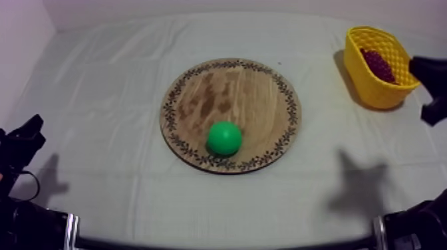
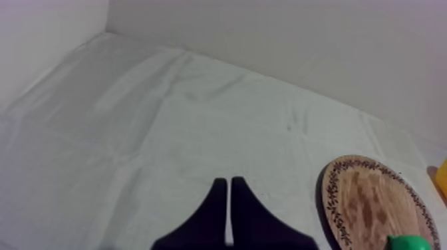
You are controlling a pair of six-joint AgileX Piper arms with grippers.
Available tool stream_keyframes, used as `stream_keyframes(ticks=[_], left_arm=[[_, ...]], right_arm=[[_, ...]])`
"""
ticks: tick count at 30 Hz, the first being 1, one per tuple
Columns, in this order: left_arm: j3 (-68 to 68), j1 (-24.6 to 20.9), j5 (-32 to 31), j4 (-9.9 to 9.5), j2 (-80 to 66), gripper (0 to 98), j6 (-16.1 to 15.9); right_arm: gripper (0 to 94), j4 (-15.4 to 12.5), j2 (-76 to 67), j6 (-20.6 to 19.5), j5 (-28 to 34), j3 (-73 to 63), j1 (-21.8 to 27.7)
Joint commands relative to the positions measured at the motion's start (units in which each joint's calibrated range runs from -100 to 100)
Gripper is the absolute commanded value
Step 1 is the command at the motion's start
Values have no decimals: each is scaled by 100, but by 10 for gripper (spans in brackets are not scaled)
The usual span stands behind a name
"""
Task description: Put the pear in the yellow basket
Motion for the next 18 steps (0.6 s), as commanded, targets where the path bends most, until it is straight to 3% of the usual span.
stream_keyframes(ticks=[1, 10, 18], left_arm=[[0, 1, -1, -2, 0, 1, -1], [0, 1, -1, -2, 0, 1, -1], [0, 1, -1, -2, 0, 1, -1]], right_arm=[[5, 121, 812, -164, 415, -1171, -271], [4, 855, 2351, -1238, 1840, -3032, -1579], [4, 992, 3658, -1767, 3081, -4243, -2206]])
